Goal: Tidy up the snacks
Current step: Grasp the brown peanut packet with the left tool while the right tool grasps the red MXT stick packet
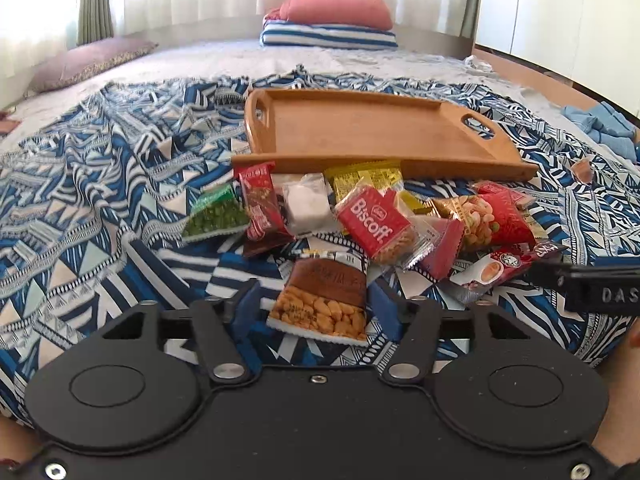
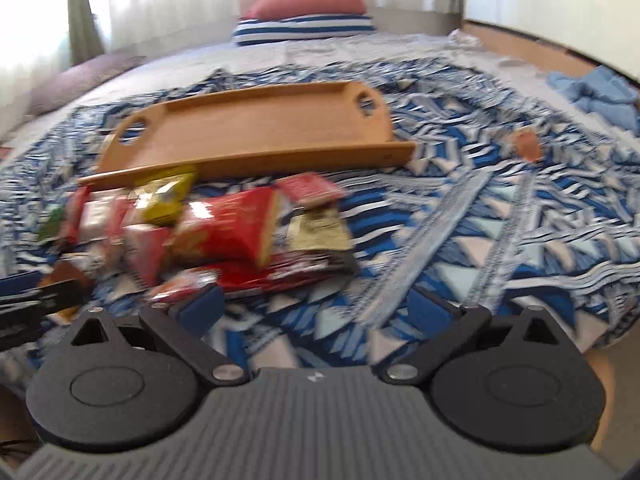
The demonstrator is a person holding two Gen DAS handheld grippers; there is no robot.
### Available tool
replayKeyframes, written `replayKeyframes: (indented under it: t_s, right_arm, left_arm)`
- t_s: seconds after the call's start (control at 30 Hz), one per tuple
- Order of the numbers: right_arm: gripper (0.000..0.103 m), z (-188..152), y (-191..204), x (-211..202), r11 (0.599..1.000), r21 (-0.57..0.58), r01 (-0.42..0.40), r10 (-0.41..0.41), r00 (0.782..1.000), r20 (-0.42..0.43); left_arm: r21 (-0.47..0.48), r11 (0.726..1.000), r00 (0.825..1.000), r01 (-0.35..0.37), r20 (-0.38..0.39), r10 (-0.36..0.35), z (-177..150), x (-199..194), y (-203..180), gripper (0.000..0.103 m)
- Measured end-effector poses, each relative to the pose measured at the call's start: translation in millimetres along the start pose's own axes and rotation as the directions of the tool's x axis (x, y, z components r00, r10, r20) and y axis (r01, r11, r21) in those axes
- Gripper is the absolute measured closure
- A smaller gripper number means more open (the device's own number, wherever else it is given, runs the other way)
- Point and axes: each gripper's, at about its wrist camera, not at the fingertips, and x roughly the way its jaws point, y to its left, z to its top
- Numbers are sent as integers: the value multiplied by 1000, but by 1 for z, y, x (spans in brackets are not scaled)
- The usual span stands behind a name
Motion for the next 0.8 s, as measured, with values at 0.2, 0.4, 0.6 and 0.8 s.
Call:
replayKeyframes:
  t_s: [0.2, 0.4, 0.6, 0.8]
  right_arm:
    - [11, 8, 30, 9, 996, 18, -92, 92, 995, -30]
    - [32, 18, 37, 29, 995, 94, -23, 28, 998, -48]
    - [53, 10, 31, 17, 998, 23, -53, 54, 998, -43]
    - [45, 3, 9, -1, 997, -59, -56, 52, 996, -66]
  left_arm:
    - [18, 1000, 1000, -7, 30, 6, 3, -1, 2, 35]
    - [8, 1000, 1000, -2, 18, 2, 4, 1, 5, 35]
    - [-11, 1000, 999, 28, -20, -28, 1, 7, 7, 47]
    - [-18, 999, 998, 48, -30, -48, 1, 7, 4, 54]
